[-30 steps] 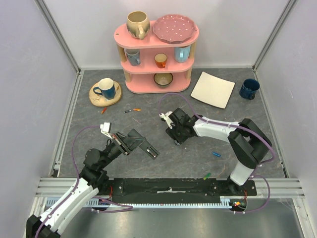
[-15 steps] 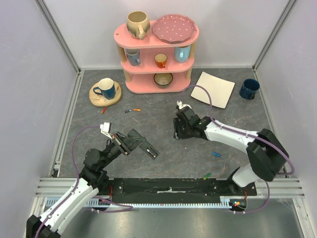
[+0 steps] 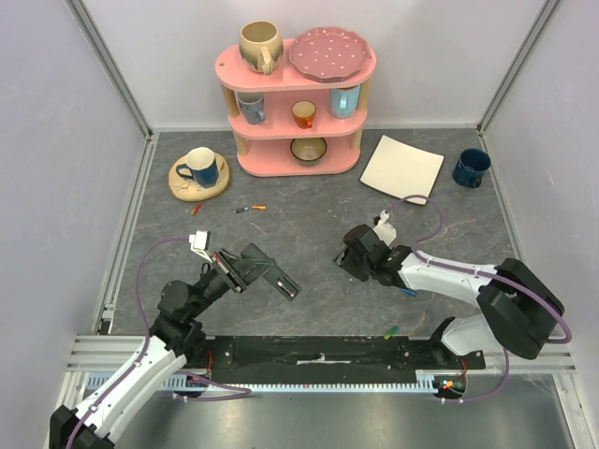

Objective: Load the batteries into the remote control

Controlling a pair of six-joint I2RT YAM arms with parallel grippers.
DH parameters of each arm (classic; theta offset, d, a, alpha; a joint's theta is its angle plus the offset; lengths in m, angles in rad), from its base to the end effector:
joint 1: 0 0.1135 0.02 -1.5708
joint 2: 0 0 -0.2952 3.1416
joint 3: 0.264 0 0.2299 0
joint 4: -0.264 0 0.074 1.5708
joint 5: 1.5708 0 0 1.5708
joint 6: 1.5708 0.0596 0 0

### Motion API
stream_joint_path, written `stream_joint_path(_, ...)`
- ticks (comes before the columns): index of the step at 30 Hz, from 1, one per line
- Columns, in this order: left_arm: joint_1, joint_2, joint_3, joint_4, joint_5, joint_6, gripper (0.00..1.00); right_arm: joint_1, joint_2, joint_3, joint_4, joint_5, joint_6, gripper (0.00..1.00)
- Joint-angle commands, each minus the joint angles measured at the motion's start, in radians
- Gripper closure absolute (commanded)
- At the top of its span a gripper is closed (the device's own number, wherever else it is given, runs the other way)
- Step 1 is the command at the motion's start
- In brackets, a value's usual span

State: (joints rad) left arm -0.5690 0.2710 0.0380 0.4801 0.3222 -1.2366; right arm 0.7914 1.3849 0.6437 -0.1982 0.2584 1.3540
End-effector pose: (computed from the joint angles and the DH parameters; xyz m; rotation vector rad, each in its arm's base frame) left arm 0.0673 -0.0654 0.2316 -0.1999 1.5512 -1.6970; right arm 0.1847 0.1652 0.1918 0.8152 2.4296 0.5757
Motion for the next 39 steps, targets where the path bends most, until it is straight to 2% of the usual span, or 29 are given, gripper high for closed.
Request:
stream_joint_path(1, 0.0, 0.0, -0.139, 0.032, 0.001, 0.006, 0.98, 0.023, 0.032, 0.017, 0.007, 0.09, 0.123, 0.87)
stream_joint_path(8, 0.0, -0.009, -0.147, 0.032, 0.003, 0.002, 0.98, 0.049, 0.143, 0.142, -0.159, 0.139, 0.033, 0.71)
stream_joint_path(12, 0.0, -0.009, -0.145, 0.032, 0.005, 0.0, 0.98, 0.049, 0.18, 0.162, -0.182, 0.136, 0.019, 0.6)
stream_joint_path(18, 0.0, -0.006, -0.141, 0.031, 0.011, 0.002, 0.98, 0.051, 0.238, 0.226, -0.239, 0.121, -0.044, 0.5)
stream_joint_path(23, 0.0, -0.004, -0.141, 0.034, 0.011, 0.002, 0.98, 0.049, 0.347, 0.315, -0.329, 0.12, -0.153, 0.45)
stream_joint_path(26, 0.0, -0.006, -0.138, 0.035, 0.015, 0.002, 0.98, 0.051, 0.391, 0.34, -0.352, 0.111, -0.153, 0.43)
stream_joint_path(39, 0.0, 0.005, -0.128, 0.035, 0.029, 0.008, 0.98, 0.06, 0.395, 0.401, -0.406, 0.128, -0.17, 0.33)
